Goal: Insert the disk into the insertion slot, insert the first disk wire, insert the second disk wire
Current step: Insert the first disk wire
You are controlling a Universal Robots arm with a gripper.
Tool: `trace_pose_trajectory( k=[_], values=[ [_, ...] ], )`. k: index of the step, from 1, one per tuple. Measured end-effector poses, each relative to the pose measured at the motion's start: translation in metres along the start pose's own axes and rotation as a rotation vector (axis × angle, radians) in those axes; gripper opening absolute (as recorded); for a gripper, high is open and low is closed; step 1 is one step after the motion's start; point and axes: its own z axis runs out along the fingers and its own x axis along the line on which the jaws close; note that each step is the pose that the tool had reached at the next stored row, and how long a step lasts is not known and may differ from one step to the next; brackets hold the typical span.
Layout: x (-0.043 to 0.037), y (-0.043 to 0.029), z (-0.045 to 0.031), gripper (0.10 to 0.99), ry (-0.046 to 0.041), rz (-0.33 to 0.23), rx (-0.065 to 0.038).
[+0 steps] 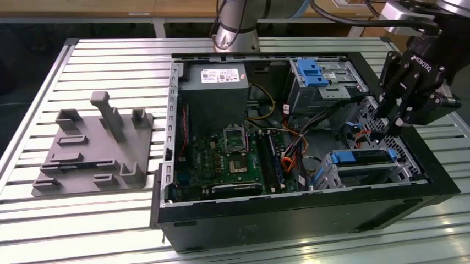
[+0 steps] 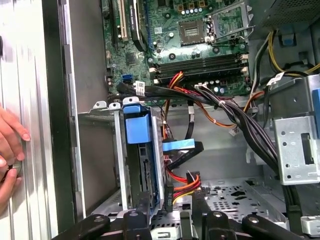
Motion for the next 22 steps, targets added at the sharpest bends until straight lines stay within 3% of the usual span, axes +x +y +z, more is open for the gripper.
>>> trace_pose_trajectory(
  k=[4,7,22],
  values=[
    [-0.0004,-0.0002,0.0021,0.451,0.0061,0.000,-0.006],
    [-0.0005,-0.0006,0.0030,0.314,0.0067,0.000,-0.006],
    [0.0007,-0.0029,0.0116,0.314,0.0075,0.006,-0.011]
  ],
)
